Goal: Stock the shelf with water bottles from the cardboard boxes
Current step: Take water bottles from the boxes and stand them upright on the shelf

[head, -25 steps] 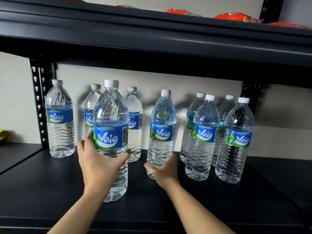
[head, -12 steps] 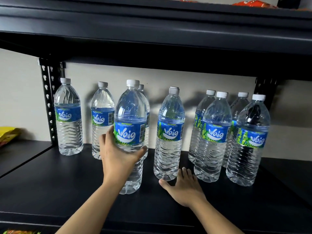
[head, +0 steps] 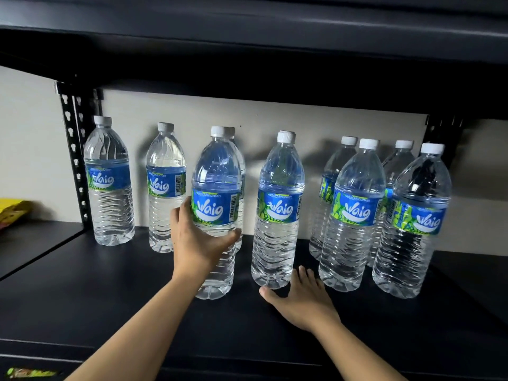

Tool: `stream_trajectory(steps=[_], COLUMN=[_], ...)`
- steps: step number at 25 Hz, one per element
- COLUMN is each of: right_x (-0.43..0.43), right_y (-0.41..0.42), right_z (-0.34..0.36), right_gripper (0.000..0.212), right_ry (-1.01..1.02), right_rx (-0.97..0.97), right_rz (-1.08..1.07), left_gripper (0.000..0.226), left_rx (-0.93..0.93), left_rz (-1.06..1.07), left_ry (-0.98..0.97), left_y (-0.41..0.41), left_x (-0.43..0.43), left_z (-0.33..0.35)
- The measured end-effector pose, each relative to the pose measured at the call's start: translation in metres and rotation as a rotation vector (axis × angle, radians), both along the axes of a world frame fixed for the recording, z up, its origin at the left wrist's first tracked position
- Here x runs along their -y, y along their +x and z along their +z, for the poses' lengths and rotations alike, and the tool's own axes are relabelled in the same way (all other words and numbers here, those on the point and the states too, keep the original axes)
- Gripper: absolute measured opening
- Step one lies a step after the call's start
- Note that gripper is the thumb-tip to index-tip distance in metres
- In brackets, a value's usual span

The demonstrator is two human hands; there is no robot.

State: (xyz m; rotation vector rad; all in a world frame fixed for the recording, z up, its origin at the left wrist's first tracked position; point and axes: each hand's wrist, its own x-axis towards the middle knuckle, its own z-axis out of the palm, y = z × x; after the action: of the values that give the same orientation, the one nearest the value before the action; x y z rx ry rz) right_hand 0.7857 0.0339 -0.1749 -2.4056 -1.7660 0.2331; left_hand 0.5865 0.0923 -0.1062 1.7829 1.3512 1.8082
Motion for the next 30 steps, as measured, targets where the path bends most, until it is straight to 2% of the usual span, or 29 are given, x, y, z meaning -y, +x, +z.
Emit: stream_trajectory(steps=[4, 8, 13, 18, 26, 30], right_x=[0.001, 0.002, -0.006, -0.008, -0.007, -0.006], right_y=[-0.001, -0.001, 0.004, 0.008, 0.006, 0.005], right_z=[0.000, 0.002, 0.002, 0.002, 0.000, 0.000], right_gripper=[0.111, 0.112, 0.120, 0.124, 0.120, 0.118], right_ry=[-0.005, 0.006, 0.008, 0.023, 0.045, 0.065], right_rx=[-0.008, -0.014, -0.083, -0.078, -0.058, -0.058], right_rz=[-0.003, 0.000, 0.003, 0.013, 0.011, 0.012], left_gripper=[0.109, 0.114, 0.084, 0.076, 0.093, 0.092], left_rx=[-0.043, -0.062, -0.039, -0.078, -0.129, -0.142], left_rz=[-0.088, -0.174, -0.240, -0.260, -0.251, -0.258], left_ry=[-0.010, -0.199, -0.383, -0.393, -0.437, -0.462], left_y=[-0.012, -0.023, -0.033, -0.031, -0.027, -0.025], left_x=[0.000, 0.001, 0.015, 0.012, -0.007, -0.013], left_z=[-0.010, -0.030, -0.058, -0.056, -0.056, -0.054])
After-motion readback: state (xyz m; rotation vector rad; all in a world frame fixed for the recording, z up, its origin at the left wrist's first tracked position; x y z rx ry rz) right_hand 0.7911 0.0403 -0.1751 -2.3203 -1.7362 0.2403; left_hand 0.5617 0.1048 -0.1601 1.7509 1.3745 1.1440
